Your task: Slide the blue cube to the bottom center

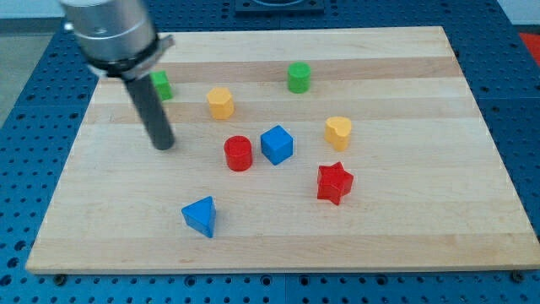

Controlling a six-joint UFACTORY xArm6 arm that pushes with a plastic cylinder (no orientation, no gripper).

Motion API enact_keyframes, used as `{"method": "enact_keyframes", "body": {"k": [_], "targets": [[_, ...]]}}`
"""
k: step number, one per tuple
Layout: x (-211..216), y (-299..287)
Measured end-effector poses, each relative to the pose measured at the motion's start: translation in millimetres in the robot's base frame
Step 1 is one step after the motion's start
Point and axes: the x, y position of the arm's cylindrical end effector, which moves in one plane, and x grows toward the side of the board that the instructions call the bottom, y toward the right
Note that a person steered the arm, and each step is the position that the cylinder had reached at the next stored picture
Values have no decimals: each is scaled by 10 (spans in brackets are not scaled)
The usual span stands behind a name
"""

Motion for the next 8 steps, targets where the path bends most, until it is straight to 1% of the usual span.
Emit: {"method": "enact_keyframes", "body": {"k": [1, 3, 4, 5, 7, 8], "targets": [[-11, 570], [-428, 761], [-210, 773], [-139, 837], [-372, 1424], [-256, 1472]]}}
